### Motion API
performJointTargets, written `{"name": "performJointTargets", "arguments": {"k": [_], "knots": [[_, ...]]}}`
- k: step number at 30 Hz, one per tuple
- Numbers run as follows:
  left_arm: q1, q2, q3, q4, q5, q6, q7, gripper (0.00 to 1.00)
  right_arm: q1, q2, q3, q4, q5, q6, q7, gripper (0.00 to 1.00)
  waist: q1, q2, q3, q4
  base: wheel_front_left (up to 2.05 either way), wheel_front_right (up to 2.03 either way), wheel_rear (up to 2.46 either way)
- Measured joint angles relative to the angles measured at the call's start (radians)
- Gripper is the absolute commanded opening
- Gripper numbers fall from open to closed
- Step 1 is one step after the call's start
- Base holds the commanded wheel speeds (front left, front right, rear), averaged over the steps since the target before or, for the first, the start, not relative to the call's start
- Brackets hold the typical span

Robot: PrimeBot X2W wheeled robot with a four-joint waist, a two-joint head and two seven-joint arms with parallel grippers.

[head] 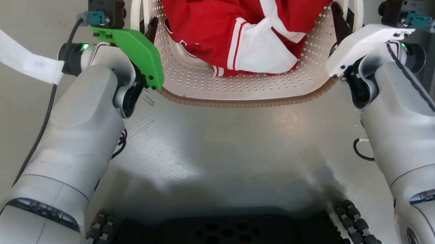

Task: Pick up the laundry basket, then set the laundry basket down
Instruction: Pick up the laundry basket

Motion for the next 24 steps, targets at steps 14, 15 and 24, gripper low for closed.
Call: {"name": "performJointTargets", "arguments": {"k": [14,15,24], "knots": [[-0.002,0.001,-0.061,0.072,-0.041,0.001,-0.026,0.00,0.000,0.012,0.046,0.070,0.032,0.000,-0.033,0.00,0.0000,0.0000,-0.079,-0.003,0.00,0.00,0.00],[-0.002,0.001,-0.065,0.080,-0.048,0.001,-0.025,0.00,0.000,0.013,0.051,0.074,0.034,0.000,-0.033,0.00,0.0000,0.0000,-0.087,-0.003,0.00,0.00,0.00],[0.009,-0.001,-0.094,0.115,-0.075,-0.002,-0.001,0.00,0.002,0.020,0.087,0.119,0.058,0.000,-0.014,0.00,0.0000,0.0000,-0.172,-0.010,0.00,0.00,0.00]]}}
